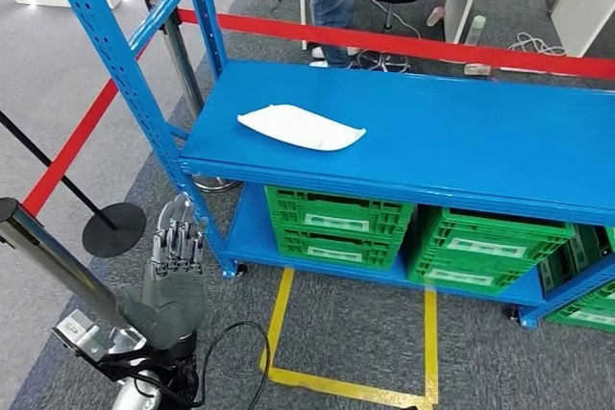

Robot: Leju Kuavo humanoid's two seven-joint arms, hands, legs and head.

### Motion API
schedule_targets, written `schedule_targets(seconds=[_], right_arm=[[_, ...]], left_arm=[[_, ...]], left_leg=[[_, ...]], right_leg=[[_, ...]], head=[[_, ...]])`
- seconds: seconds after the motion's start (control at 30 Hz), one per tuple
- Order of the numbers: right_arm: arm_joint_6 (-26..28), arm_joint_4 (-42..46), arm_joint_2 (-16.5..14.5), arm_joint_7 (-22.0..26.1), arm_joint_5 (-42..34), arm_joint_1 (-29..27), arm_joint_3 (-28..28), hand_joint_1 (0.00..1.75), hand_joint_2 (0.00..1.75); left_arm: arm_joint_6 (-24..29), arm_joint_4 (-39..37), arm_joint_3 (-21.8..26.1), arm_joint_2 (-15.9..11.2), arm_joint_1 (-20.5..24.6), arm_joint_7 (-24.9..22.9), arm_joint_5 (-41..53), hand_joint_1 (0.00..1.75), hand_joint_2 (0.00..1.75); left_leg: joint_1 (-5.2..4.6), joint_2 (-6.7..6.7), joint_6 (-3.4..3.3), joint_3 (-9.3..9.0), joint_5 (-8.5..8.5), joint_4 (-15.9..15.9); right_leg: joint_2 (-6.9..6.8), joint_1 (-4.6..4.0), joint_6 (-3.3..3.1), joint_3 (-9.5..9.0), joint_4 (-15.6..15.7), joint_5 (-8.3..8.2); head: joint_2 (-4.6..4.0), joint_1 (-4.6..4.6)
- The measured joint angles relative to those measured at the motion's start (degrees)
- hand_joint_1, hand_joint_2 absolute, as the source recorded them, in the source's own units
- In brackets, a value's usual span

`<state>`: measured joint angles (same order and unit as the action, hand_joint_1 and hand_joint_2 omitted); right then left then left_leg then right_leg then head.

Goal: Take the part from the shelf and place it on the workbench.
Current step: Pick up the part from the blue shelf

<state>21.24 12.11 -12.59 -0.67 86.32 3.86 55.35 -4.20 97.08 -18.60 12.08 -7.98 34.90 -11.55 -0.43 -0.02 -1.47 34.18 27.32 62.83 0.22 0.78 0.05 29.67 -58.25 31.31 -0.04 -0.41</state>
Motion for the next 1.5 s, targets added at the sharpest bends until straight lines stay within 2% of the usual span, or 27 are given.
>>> schedule_targets(seconds=[0.13,0.2,0.23,0.3,0.33,0.37,0.4,0.47,0.5,0.57,0.63,0.7,0.73,0.8,0.83,0.87,0.9,0.97,1.03,1.1,1.2,1.23,1.33,1.37,1.4,1.43,1.5], right_arm=[[0.0,0.0,0.0,-0.1,-0.2,0.1,0.0,0.00,0.00],[0.1,0.0,0.0,-0.1,-0.2,0.2,0.0,0.00,0.00],[0.1,0.0,0.0,-0.1,-0.2,0.2,0.0,0.00,0.00],[0.1,0.0,0.0,-0.1,-0.2,0.1,0.0,0.00,0.00],[0.1,0.0,0.0,-0.2,-0.2,0.0,0.0,0.00,0.00],[0.1,0.0,0.0,-0.2,-0.3,0.0,0.0,0.00,0.00],[0.1,0.0,0.0,-0.3,-0.3,-0.1,0.0,0.00,0.00],[0.1,0.0,0.0,-0.3,-0.3,-0.1,0.0,0.00,0.00],[0.1,0.0,0.0,-0.3,-0.2,0.0,0.0,0.00,0.00],[0.1,0.0,0.0,-0.3,-0.2,0.1,0.0,0.00,0.00],[0.1,0.0,0.0,-0.3,-0.2,0.0,0.0,0.00,0.00],[0.1,0.0,0.0,-0.3,-0.3,0.0,0.0,0.00,0.00],[0.1,0.0,0.0,-0.3,-0.2,0.0,0.0,0.00,0.00],[0.1,0.0,0.0,-0.3,-0.2,0.1,0.0,0.00,0.00],[0.1,0.0,0.0,-0.3,-0.2,0.1,0.0,0.00,0.00],[0.1,0.0,0.0,-0.3,-0.2,0.0,0.0,0.00,0.00],[0.1,0.0,0.0,-0.3,-0.2,0.0,0.0,0.00,0.00],[0.1,0.0,0.0,-0.3,-0.2,0.0,0.0,0.00,0.00],[0.1,0.0,0.0,-0.3,-0.1,0.1,0.0,0.00,0.00],[0.1,0.0,-0.1,-0.3,-0.1,0.1,0.1,0.00,0.00],[0.1,0.0,-0.1,-0.3,-0.2,0.1,0.1,0.00,0.00],[0.1,0.0,-0.1,-0.3,-0.2,0.1,0.0,0.00,0.00],[0.1,0.0,-0.1,-0.3,-0.2,0.0,0.0,0.00,0.00],[0.1,0.0,-0.1,-0.3,-0.2,0.0,0.1,0.00,0.00],[0.1,0.0,-0.1,-0.3,-0.2,-0.1,0.1,0.00,0.00],[0.1,0.0,-0.1,-0.3,-0.1,-0.1,0.1,0.00,0.00],[0.1,0.0,0.0,-0.3,0.0,0.0,0.1,0.00,0.00]], left_arm=[[0.9,0.0,0.1,0.2,0.0,0.0,-0.2,0.00,0.00],[1.3,0.0,0.2,0.4,0.0,0.0,-0.1,0.00,0.00],[1.3,0.0,0.2,0.4,0.0,0.0,-0.1,0.00,0.00],[1.4,0.0,0.2,0.4,0.1,-0.1,-0.1,0.00,0.00],[1.4,-0.1,0.2,0.4,0.0,-0.1,0.0,0.00,0.00],[1.5,-0.1,0.2,0.4,0.0,-0.2,0.0,0.00,0.00],[1.5,-0.1,0.2,0.4,0.0,-0.2,0.0,0.00,0.00],[1.7,-0.1,0.2,0.4,0.0,-0.4,0.0,0.00,0.00],[1.7,-0.1,0.2,0.4,0.0,-0.6,0.1,0.00,0.00],[2.0,-0.1,0.3,0.4,0.0,-0.7,0.1,0.00,0.00],[2.1,-0.1,0.3,0.4,0.1,-0.8,0.1,0.00,0.00],[2.2,-0.1,0.3,0.4,0.1,-0.8,0.1,0.00,0.00],[2.2,-0.1,0.3,0.4,0.1,-0.8,0.1,0.00,0.00],[2.3,-0.1,0.3,0.4,0.1,-0.8,0.1,0.00,0.00],[2.3,-0.1,0.4,0.4,0.1,-0.8,0.1,0.00,0.00],[2.3,-0.1,0.4,0.4,0.0,-0.8,0.1,0.00,0.00],[2.4,-0.1,0.4,0.4,0.0,-0.8,0.2,0.00,0.00],[2.5,-0.1,0.4,0.4,0.0,-0.9,0.2,0.00,0.00],[2.6,-0.1,0.4,0.4,0.1,-0.9,0.2,0.00,0.00],[2.7,-0.1,0.4,0.4,0.1,-1.0,0.2,0.00,0.00],[2.7,-0.1,0.4,0.5,0.1,-1.1,0.2,0.00,0.00],[2.7,-0.1,0.4,0.5,0.1,-1.1,0.1,0.00,0.00],[2.7,-0.2,0.4,0.5,0.1,-1.1,0.1,0.00,0.00],[2.7,-0.2,0.4,0.5,0.1,-1.1,0.1,0.00,0.00],[2.7,-0.2,0.4,0.5,0.1,-1.1,0.0,0.00,0.00],[2.7,-0.2,0.4,0.5,0.1,-1.1,0.0,0.00,0.00],[2.4,-0.2,0.4,0.5,0.1,-1.1,-0.1,0.00,0.00]], left_leg=[[-0.23,0.03,-0.71,-1.19,0.43,-3.2],[0.17,0.02,-0.91,-1.72,0.56,-4.4],[0.33,0.05,-0.99,-1.93,0.57,-4.6],[0.31,0.07,-1.19,-2.08,0.79,-4.7],[0.30,0.06,-1.24,-2.22,0.95,-4.7],[0.30,0.03,-1.23,-2.46,1.17,-4.7],[0.32,-0.02,-1.15,-2.86,1.44,-4.7],[0.34,-0.09,-0.73,-3.84,2.17,-4.6],[0.24,-0.11,-0.41,-4.17,2.57,-4.5],[0.01,-0.10,0.16,-4.34,2.97,-4.3],[0.02,-0.09,0.49,-4.33,3.17,-4.2],[0.14,-0.09,0.98,-3.74,4.51,-2.4],[0.22,-0.09,1.29,-2.63,5.93,0.1],[0.36,-0.09,1.77,1.27,9.23,7.8],[0.41,-0.09,1.83,3.11,10.08,11.1],[0.42,-0.09,1.77,4.18,9.77,12.6],[0.41,-0.10,1.58,4.18,8.27,11.8],[0.22,-0.11,0.73,1.64,3.42,4.9],[-0.19,-0.08,-0.33,-0.85,0.81,-1.3],[-0.47,-0.11,-0.83,-1.44,0.84,-3.2],[-0.08,-0.13,-1.02,-1.99,0.37,-4.7],[0.10,-0.07,-1.09,-2.22,0.18,-5.1],[0.15,0.08,-1.23,-2.30,0.14,-5.3],[0.14,0.09,-1.24,-2.34,0.19,-5.3],[0.17,0.06,-1.21,-2.42,0.26,-5.3],[0.21,0.02,-1.11,-2.57,0.38,-5.2],[0.15,-0.06,-0.63,-2.78,0.80,-4.9]], right_leg=[[-0.33,-0.05,1.33,0.01,0.1,0.07],[-0.35,-0.13,1.84,1.20,-1.7,1.32],[-0.32,-0.10,2.02,2.64,-4.2,2.48],[-0.29,-0.10,2.33,7.28,-12.0,5.02],[-0.30,-0.08,2.46,9.32,-14.9,5.34],[-0.30,-0.07,2.56,10.59,-16.1,4.58],[-0.31,-0.05,2.59,10.48,-14.6,2.54],[-0.37,0.01,2.62,7.73,-7.4,-2.31],[-0.35,0.02,2.49,6.07,-3.9,-3.57],[-0.24,-0.09,1.90,4.46,-1.1,-3.62],[-0.16,-0.11,1.13,4.19,-0.8,-3.40],[-0.18,0.05,0.49,3.93,-0.7,-3.25],[-0.20,0.14,0.20,3.78,-0.6,-3.17],[-0.23,0.11,-0.19,3.61,-0.6,-2.95],[-0.23,0.08,-0.31,3.52,-0.6,-2.86],[-0.20,0.03,-0.37,3.38,-0.6,-2.75],[-0.12,-0.04,-0.41,3.16,-0.6,-2.64],[0.07,-0.18,-0.35,2.60,-0.6,-2.38],[0.16,-0.32,-0.02,2.39,-0.5,-2.21],[0.05,-0.30,0.55,2.57,-0.3,-2.29],[-0.14,-0.26,1.47,3.06,-1.0,-1.58],[-0.14,-0.25,1.71,4.02,-2.9,-0.36],[-0.15,-0.10,2.32,9.40,-13.6,4.25],[-0.15,-0.06,2.48,10.51,-15.5,4.40],[-0.16,-0.03,2.60,10.56,-15.2,3.41],[-0.18,0.04,2.68,9.53,-12.8,1.52],[-0.25,0.16,2.79,5.69,-4.9,-2.21]], head=[[0.00,0.04],[0.00,0.14],[0.00,0.21],[0.00,0.30],[0.00,0.32],[0.00,0.32],[0.00,0.34],[0.00,0.33],[0.00,0.35],[0.00,0.20],[0.00,0.00],[0.00,-0.21],[0.00,-0.33],[0.00,-0.50],[0.00,-0.48],[0.00,-0.49],[0.00,-0.49],[0.00,-0.49],[0.00,-0.50],[0.00,-0.58],[0.00,-0.62],[0.00,-0.53],[0.00,-0.35],[0.00,-0.36],[0.00,-0.33],[0.00,-0.33],[0.00,-0.28]])
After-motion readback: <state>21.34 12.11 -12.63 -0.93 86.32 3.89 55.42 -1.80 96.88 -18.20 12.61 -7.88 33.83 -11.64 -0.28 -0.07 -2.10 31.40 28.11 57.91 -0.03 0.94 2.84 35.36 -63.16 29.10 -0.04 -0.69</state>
